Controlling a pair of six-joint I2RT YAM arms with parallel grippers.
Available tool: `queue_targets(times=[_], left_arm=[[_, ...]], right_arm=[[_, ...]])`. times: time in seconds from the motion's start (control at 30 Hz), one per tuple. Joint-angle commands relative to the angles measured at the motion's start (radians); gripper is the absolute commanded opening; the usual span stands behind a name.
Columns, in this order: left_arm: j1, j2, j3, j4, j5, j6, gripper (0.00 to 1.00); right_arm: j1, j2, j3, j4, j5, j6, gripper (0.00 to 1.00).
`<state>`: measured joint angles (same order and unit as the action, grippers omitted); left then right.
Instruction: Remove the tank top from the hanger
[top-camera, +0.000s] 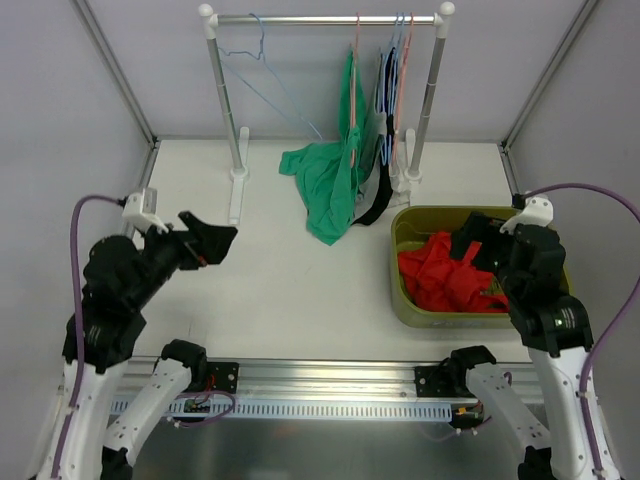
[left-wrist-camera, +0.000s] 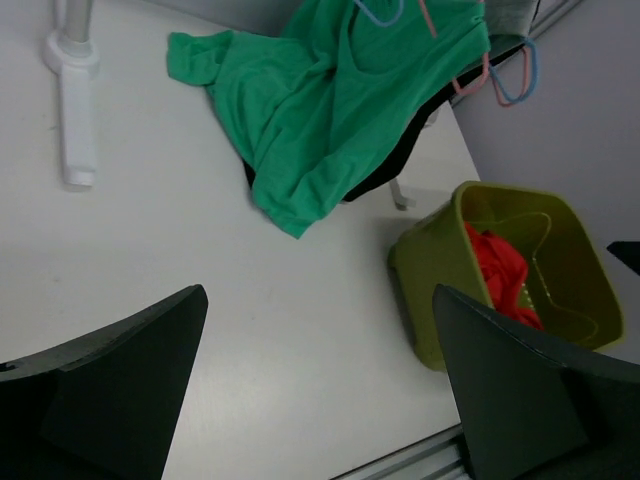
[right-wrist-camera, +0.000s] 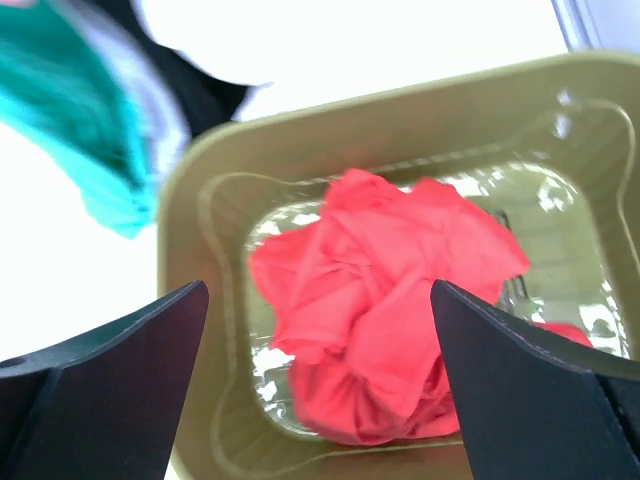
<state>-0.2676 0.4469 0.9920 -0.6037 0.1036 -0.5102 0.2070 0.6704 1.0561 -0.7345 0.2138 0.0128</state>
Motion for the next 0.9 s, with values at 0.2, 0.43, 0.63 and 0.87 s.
queue_targets(times=[0.2,0.43,0.63,0.87], left_arm=[[-0.515,0.599,0.541,0.111,-0.384,0.093,0.99],[-0.575,1.109,0.965,0.130,-0.509,0.371,0.99],[-0.533,1.481,1.365,0.143,-0.518,0.490,0.90],[-0.417,1.581,1.436,0.173,-0.360,0.352,0.75]], right_arm=[[-0.006,-0.064,0.032,-0.063,-0.246,-0.050,0.99],[-0.006,-0.109,-0.013,-0.065,-0.283,-0.080,1.00],[-0.006,-0.149,-0.016,-0.072,-0.310,-0.076,0.99],[-0.006,-0.161,0.007,-0.108,-0.358,-0.097,0.99]])
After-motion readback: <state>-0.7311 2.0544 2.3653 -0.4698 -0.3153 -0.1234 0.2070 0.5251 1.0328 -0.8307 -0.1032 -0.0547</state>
